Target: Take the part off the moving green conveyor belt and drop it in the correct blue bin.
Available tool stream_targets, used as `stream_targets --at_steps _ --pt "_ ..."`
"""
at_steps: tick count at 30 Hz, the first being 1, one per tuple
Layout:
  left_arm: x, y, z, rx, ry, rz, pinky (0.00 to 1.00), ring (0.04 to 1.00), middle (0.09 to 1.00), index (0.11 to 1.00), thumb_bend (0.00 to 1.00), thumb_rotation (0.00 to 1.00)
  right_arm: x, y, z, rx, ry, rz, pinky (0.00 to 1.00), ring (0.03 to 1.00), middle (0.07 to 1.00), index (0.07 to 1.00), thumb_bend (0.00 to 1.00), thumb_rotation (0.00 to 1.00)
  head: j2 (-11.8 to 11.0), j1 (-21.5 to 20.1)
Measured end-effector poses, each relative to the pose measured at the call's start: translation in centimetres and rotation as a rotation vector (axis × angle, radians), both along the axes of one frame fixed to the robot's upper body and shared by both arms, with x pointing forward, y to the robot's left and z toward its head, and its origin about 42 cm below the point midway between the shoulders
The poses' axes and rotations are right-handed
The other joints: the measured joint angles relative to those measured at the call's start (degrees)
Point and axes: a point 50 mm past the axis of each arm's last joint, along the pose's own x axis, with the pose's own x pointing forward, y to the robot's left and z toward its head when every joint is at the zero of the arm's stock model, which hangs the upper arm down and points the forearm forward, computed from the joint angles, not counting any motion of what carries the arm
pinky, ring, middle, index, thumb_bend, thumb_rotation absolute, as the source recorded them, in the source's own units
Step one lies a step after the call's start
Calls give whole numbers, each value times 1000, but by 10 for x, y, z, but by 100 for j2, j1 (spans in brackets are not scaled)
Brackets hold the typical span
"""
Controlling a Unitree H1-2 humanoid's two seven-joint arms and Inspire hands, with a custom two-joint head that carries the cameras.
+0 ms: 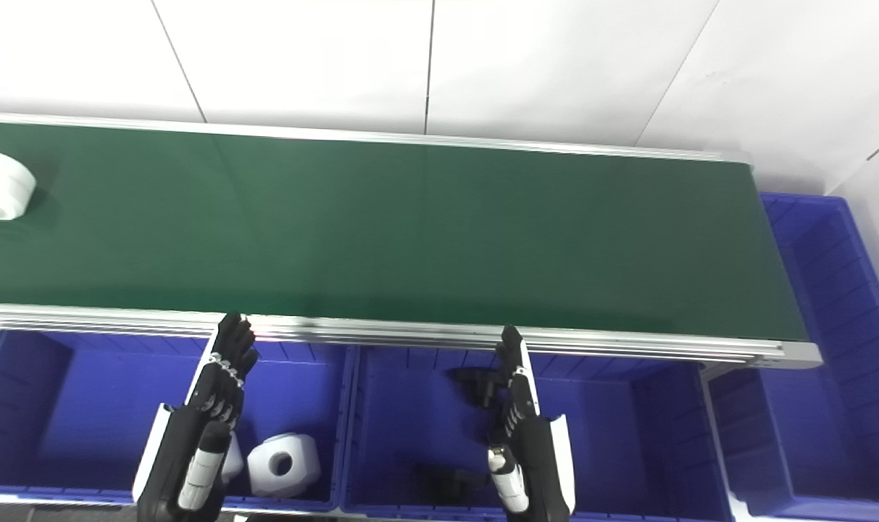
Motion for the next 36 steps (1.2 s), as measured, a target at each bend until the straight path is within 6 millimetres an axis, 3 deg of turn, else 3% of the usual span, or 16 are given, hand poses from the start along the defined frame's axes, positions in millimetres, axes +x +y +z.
stream_targets --at_steps 36 --pt "1 3 0 4 -6 52 1000 1000 1000 1000 749 896 0 -4 -1 -11 1 -12 1000 985 1000 1000 885 1000 -35 53"
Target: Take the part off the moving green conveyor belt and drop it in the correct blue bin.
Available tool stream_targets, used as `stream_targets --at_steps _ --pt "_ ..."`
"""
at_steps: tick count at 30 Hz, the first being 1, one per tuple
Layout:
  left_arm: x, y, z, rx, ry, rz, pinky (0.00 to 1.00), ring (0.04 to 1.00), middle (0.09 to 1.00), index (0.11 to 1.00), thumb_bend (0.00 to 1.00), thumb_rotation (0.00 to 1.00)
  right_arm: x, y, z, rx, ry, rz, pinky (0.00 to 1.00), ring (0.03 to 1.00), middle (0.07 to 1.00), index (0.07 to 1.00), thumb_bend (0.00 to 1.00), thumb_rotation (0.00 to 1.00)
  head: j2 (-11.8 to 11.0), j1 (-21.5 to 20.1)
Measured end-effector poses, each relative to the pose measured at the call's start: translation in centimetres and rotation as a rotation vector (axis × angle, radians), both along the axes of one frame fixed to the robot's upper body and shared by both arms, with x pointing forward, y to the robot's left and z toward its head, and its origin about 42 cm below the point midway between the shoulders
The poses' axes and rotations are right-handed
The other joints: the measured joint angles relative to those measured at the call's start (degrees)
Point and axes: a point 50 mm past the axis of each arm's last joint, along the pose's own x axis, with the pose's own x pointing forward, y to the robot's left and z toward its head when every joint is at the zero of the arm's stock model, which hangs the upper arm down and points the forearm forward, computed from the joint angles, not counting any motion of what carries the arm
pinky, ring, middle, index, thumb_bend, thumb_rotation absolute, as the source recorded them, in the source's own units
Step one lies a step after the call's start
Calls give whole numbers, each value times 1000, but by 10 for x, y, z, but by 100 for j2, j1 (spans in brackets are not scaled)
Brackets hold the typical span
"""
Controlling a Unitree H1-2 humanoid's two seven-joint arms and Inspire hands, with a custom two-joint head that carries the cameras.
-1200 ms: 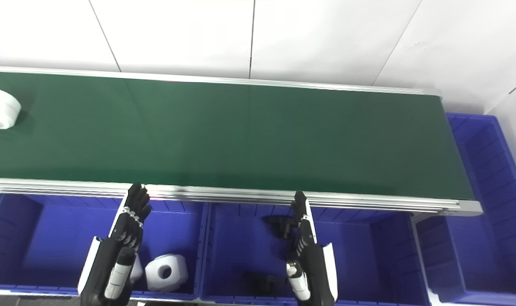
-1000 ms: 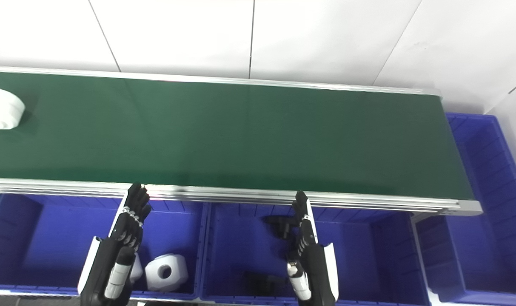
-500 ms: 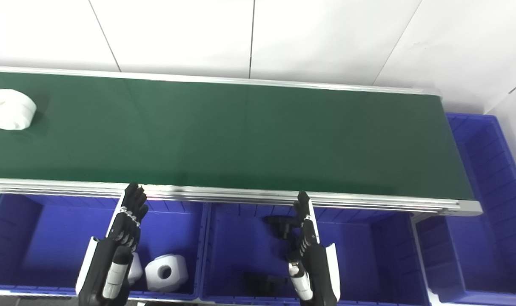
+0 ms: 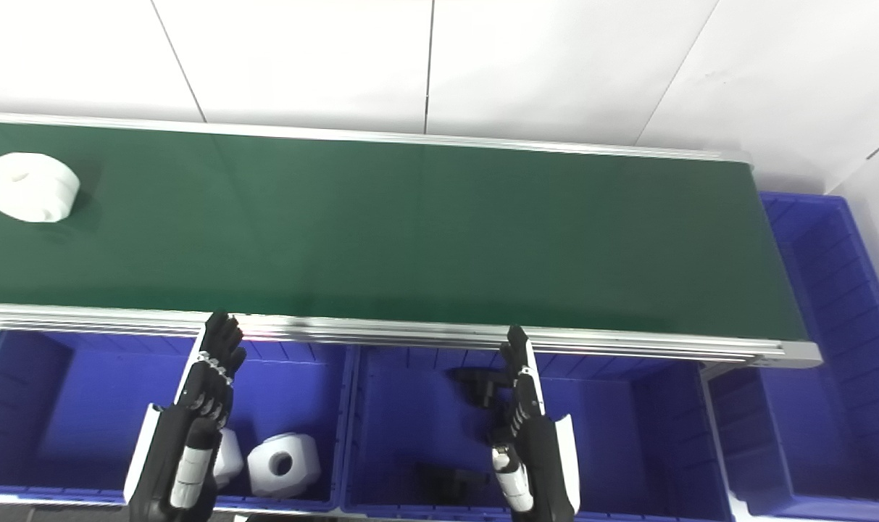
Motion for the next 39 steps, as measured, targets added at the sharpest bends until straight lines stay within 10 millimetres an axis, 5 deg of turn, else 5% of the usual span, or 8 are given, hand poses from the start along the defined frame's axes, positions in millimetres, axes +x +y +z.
stream_targets --at_steps 17,24,28,35,37,39 --pt "4 -2 -3 -6 -4 1 1000 1000 1000 1000 780 886 -1 -2 -5 3 16 -6 1000 985 1000 1000 885 1000 -158 158" --pt "1 -4 -12 -2 14 1 1000 1000 1000 1000 778 871 -5 -5 -16 17 40 -2 1000 994 1000 1000 883 1000 -642 607" --pt "0 -10 -30 12 40 -7 1000 1000 1000 1000 760 896 -5 -11 -31 10 77 7 1000 1000 1000 1000 883 1000 -1334 1062" --pt "12 -22 -44 33 52 -23 1000 1000 1000 1000 662 927 4 -23 -48 -2 109 16 1000 1000 1000 1000 926 1000 -1678 1467" --pt "13 -27 -46 31 54 -22 1000 1000 1000 1000 666 926 4 -26 -52 13 122 8 1000 1000 1000 1000 944 1000 -1959 1661" --pt "14 -30 -53 38 69 -17 1000 1000 1000 1000 689 925 4 -29 -58 34 142 -4 1000 1000 1000 1000 940 1000 -1960 1661"
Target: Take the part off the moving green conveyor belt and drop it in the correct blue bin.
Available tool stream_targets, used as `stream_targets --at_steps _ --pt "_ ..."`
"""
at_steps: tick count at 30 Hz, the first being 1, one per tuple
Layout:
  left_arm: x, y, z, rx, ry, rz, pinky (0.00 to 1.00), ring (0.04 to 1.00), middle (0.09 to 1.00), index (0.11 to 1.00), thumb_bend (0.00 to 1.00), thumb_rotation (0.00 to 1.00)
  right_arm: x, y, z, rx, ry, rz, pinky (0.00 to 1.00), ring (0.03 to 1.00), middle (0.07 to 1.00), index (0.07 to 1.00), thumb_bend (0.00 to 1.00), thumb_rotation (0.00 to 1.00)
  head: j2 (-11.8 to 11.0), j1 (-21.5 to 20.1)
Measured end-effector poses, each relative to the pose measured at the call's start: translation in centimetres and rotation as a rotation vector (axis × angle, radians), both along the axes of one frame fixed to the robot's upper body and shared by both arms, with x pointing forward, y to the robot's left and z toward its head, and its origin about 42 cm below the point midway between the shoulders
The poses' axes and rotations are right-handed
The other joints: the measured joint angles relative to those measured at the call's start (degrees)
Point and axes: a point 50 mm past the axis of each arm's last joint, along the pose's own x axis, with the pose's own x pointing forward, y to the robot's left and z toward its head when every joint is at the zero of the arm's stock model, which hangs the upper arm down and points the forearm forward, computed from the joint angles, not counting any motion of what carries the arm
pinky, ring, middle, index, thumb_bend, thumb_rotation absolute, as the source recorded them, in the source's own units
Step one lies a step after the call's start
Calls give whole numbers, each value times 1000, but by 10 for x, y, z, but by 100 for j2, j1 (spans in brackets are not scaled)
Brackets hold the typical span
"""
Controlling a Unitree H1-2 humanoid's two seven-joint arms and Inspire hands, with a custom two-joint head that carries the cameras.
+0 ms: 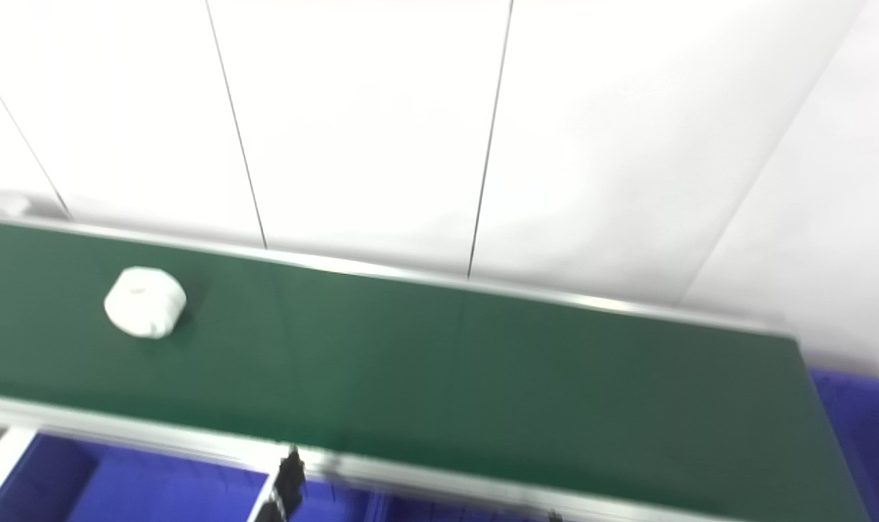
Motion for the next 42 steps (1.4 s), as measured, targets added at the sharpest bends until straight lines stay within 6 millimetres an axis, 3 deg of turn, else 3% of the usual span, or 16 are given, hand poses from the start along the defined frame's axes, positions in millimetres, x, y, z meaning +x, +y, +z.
stream_targets --at_steps 5,8,11,20,22,23,25,26,30,35,40,41,42 --pt "5 -1 -4 34 -7 8 988 987 1000 1000 642 947 6 -4 -5 25 5 -2 1000 1000 1000 1000 929 1000 -158 210" --pt "7 -5 -4 37 -19 -1 1000 991 1000 1000 609 953 6 -6 -5 30 5 1 1000 1000 1000 1000 971 993 -53 491" --pt "5 -9 -3 40 -24 -6 1000 993 1000 1000 605 954 6 -8 -4 31 5 -1 1000 1000 1000 1000 952 989 -27 649" --pt "7 -12 5 61 -79 -19 1000 949 976 1000 698 924 5 -16 0 75 -12 12 1000 1000 1000 1000 919 984 97 1037" --pt "10 -12 13 59 -116 -14 998 937 965 1000 748 867 6 -16 1 81 -19 11 1000 1000 1000 1000 915 982 140 1081" --pt "13 -12 17 62 -141 -9 958 922 957 1000 742 856 7 -16 2 84 -22 11 1000 1000 1000 1000 911 983 141 1081" --pt "18 -11 26 98 -203 -3 687 840 910 1000 745 782 7 -17 2 86 -26 14 1000 1000 1000 1000 910 994 263 1160" --pt "20 -10 30 130 -240 1 675 837 907 1000 746 773 7 -18 3 85 -29 17 1000 1000 1000 1000 910 994 264 1160" --pt "33 -6 57 125 -366 43 604 811 867 982 812 580 8 -23 8 81 -45 13 1000 1000 1000 1000 908 983 387 1195" --pt "69 19 84 120 -499 115 571 805 853 966 929 436 8 -23 10 84 -55 9 1000 1000 1000 1000 934 981 439 1213" --pt "113 67 121 271 -607 94 557 836 876 995 999 433 4 -22 10 83 -46 4 1000 1000 1000 1000 945 984 457 1187" --pt "122 79 128 325 -614 73 608 863 903 998 1000 399 4 -22 10 83 -46 4 1000 1000 1000 1000 943 983 457 1178" --pt "130 89 135 377 -612 55 739 922 956 1000 1000 363 4 -22 10 82 -47 5 1000 1000 1000 1000 943 983 457 1169"
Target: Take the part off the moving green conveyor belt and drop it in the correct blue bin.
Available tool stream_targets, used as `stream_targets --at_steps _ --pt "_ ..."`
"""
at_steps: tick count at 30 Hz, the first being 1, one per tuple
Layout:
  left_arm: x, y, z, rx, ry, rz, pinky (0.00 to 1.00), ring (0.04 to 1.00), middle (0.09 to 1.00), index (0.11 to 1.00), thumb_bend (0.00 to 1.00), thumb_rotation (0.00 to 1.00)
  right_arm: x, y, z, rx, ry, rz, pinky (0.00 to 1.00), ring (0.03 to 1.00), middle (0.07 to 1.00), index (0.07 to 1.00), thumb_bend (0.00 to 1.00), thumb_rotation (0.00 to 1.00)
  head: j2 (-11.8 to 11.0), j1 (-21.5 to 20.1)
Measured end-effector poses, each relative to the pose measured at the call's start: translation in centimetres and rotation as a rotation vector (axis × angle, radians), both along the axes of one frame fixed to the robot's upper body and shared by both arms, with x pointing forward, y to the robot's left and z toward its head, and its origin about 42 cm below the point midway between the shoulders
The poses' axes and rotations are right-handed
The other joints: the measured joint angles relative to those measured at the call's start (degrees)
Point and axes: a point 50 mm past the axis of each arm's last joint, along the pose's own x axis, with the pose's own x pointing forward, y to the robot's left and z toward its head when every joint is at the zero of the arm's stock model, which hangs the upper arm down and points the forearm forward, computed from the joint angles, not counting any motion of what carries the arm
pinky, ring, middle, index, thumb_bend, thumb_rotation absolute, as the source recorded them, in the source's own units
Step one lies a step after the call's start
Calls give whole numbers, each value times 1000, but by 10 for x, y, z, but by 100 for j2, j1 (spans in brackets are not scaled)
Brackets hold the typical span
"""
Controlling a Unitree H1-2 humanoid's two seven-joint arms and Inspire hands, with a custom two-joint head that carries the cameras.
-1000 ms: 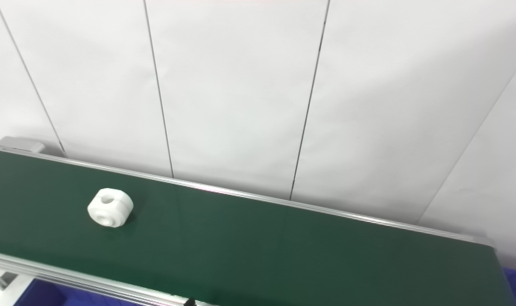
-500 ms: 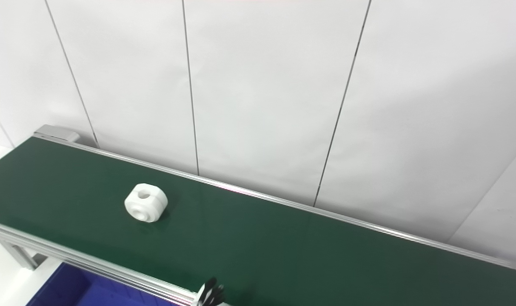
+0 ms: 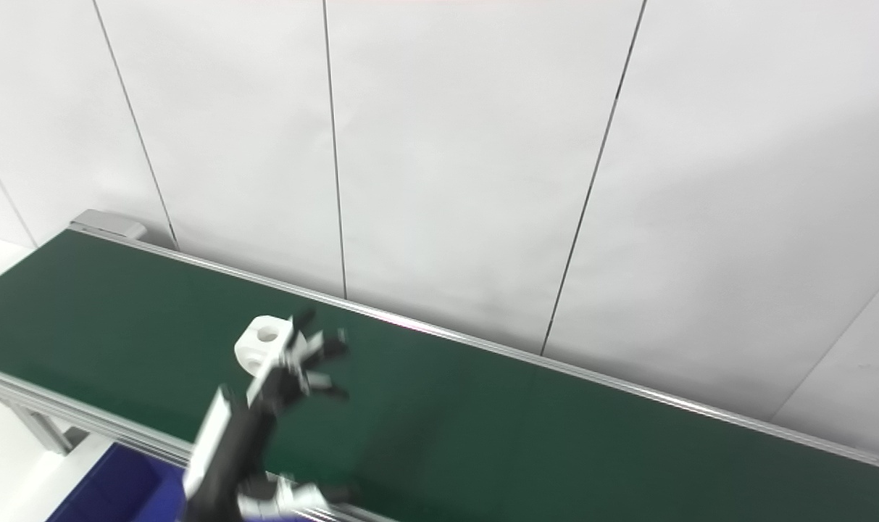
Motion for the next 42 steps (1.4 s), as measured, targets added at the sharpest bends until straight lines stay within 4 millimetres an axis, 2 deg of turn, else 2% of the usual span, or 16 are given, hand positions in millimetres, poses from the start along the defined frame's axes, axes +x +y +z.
stream_targets --at_steps 1,2,5,8,10,12,14,16,20,24,31,37,42 --pt "7 8 6 49 11 -3 739 922 956 1000 1000 363 0 0 0 -3 0 1 1000 1000 1000 1000 943 983 0 0" --pt "10 12 10 79 20 -8 813 967 982 1000 1000 338 0 0 0 -5 1 0 1000 1000 1000 1000 940 982 0 -17" --pt "17 18 18 161 57 -22 876 997 999 1000 1000 326 0 1 0 -2 0 -3 1000 1000 1000 1000 944 978 9 -44" --pt "29 29 26 345 77 -17 822 998 1000 1000 1000 337 1 4 0 3 -2 -4 1000 1000 1000 1000 937 981 -9 -35" --pt "44 44 39 500 47 5 833 999 1000 1000 1000 327 1 5 1 -2 -3 0 1000 1000 1000 1000 933 983 -17 -35" --pt "62 55 50 629 16 31 931 1000 1000 1000 1000 330 1 4 0 -5 -2 0 1000 1000 1000 1000 927 984 -18 -35" --pt "78 64 55 762 23 40 966 1000 999 1000 1000 335 1 2 0 -9 -2 3 1000 1000 1000 1000 917 990 0 -53" --pt "91 71 57 887 44 37 982 991 999 1000 1000 311 0 2 0 -11 0 3 1000 1000 1000 1000 907 990 0 -53" --pt "113 77 54 1082 102 -1 974 973 987 989 1000 330 0 3 0 -10 -1 8 1000 1000 1000 1000 910 987 0 -44" --pt "133 82 36 1228 177 -26 960 961 967 942 1000 350 2 5 1 -20 -5 15 1000 1000 1000 1000 928 987 18 -79" --pt "157 82 18 1320 274 -118 960 963 978 939 1000 354 1 7 1 -22 -3 11 1000 1000 1000 1000 937 981 26 -123" --pt "174 89 12 1208 505 -282 913 973 991 961 1000 303 3 11 5 -18 -17 14 1000 1000 1000 1000 940 978 44 -132" --pt "181 92 3 1188 576 -325 918 968 991 963 1000 299 2 12 6 -16 -19 13 1000 1000 1000 1000 938 977 53 -167"
